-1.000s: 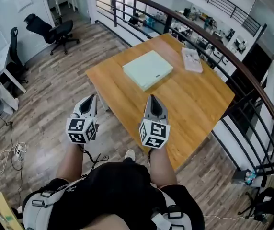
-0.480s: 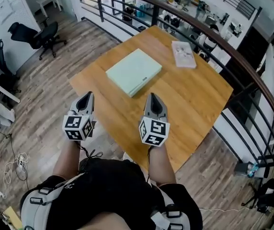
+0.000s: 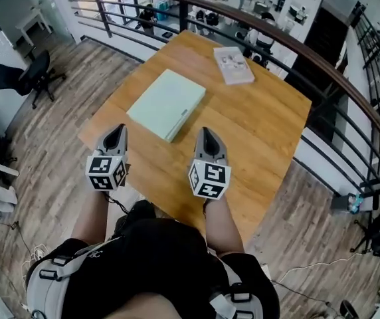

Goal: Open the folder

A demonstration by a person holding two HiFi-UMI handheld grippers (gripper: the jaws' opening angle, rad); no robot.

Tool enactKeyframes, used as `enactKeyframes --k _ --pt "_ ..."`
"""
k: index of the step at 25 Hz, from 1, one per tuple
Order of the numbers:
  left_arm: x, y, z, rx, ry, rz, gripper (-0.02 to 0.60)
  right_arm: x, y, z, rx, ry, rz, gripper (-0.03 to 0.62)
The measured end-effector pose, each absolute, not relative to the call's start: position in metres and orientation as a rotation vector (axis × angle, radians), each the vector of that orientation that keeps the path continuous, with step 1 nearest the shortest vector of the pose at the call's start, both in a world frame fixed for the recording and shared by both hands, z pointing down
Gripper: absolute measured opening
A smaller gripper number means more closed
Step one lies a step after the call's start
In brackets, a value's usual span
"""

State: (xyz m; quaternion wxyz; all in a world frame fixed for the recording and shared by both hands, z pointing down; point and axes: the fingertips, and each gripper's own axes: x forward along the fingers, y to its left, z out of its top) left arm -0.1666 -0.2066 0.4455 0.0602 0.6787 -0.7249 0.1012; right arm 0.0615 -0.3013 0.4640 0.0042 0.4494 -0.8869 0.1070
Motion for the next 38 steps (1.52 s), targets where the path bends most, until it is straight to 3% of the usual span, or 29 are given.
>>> enactKeyframes --k 18,19,21,25,30,38 --pt "-0.212 -0.333 0.5 2.485 -1.675 0.552 0.003 0.01 -0.352 0.535 1.718 -2.476 0.674 -0.002" --pt "-0.21 -0.336 0.506 2.516 -1.626 0.579 0.016 0.007 -0.352 0.541 1.712 -2.473 0.717 -0.002" --pt "-0.203 -0.34 0.517 2.581 -1.511 0.633 0.097 0.001 -0.354 0.554 1.698 -2.47 0.811 0.091" --pt "-0.192 -0.342 0.543 2.692 -1.331 0.773 0.194 -0.004 -0.355 0.585 1.729 -2.409 1.002 0.109" --pt "-0.188 -0.337 0.585 2.806 -1.12 1.022 0.229 -0.023 -0.355 0.628 1.721 -2.371 1.326 0.13" --pt "-0.176 -0.33 0.637 2.862 -0.866 1.36 0.235 -0.036 -0.345 0.683 1.653 -2.269 1.727 0.137"
